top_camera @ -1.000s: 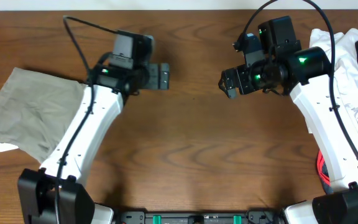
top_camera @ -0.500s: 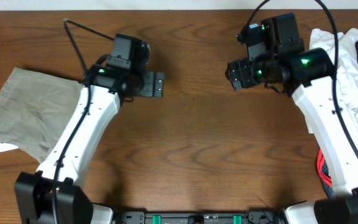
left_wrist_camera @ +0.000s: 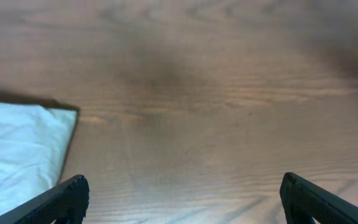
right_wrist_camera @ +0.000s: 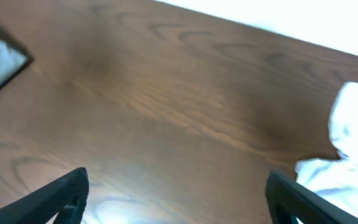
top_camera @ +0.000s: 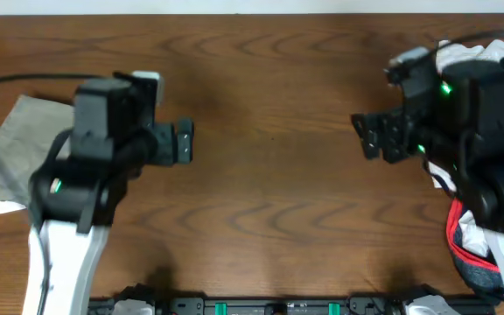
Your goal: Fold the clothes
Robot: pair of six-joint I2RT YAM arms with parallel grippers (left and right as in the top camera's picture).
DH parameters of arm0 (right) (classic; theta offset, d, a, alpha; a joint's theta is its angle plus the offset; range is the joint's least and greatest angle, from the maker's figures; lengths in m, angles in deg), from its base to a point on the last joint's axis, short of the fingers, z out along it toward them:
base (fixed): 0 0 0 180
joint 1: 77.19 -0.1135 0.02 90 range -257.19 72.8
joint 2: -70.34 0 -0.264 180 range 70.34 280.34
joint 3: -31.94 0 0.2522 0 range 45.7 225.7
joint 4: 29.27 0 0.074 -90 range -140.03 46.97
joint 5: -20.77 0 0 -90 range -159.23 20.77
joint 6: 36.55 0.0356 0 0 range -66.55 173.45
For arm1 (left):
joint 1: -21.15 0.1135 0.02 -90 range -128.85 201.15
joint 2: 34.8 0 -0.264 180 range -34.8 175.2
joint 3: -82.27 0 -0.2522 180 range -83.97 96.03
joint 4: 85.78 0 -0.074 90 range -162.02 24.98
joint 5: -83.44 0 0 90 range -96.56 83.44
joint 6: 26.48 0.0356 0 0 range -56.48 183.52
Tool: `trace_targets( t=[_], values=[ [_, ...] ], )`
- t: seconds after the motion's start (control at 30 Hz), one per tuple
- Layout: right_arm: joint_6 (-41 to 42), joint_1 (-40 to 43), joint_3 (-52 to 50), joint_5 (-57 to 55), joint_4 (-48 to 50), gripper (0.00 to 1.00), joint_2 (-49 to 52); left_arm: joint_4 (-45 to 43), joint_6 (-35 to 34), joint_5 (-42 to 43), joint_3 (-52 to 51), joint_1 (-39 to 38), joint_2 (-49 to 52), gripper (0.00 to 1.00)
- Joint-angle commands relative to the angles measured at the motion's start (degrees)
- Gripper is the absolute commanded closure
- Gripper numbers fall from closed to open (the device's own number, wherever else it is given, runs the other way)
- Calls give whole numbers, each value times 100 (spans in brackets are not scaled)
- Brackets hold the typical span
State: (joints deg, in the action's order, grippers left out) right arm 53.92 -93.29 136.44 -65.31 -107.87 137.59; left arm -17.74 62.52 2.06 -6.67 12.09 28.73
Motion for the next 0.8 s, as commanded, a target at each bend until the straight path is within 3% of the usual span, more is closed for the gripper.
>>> trace_targets(
  t=[0.0, 0.27, 0.3, 0.37, 0.77],
  values=[
    [516, 55, -459, -503, 22, 13, -660, 111, 144, 28, -271, 26, -697, 2],
    [852, 55, -2575, -767, 590, 11, -2734, 120, 98, -103, -1325, 28, -2549, 2],
    [861, 55, -2903, -789, 680, 4, -3023, 120, -13, -243, -1482, 26, -2736, 2],
    [994, 55, -3377, -870, 750, 1, -3442, 120, -175, -522, -1805, 26, -3012, 2],
    [1174, 55, -4356, -885, -74, 1, -3875, 146, -184, -568, -2632, 26, -2990, 2]
  ],
)
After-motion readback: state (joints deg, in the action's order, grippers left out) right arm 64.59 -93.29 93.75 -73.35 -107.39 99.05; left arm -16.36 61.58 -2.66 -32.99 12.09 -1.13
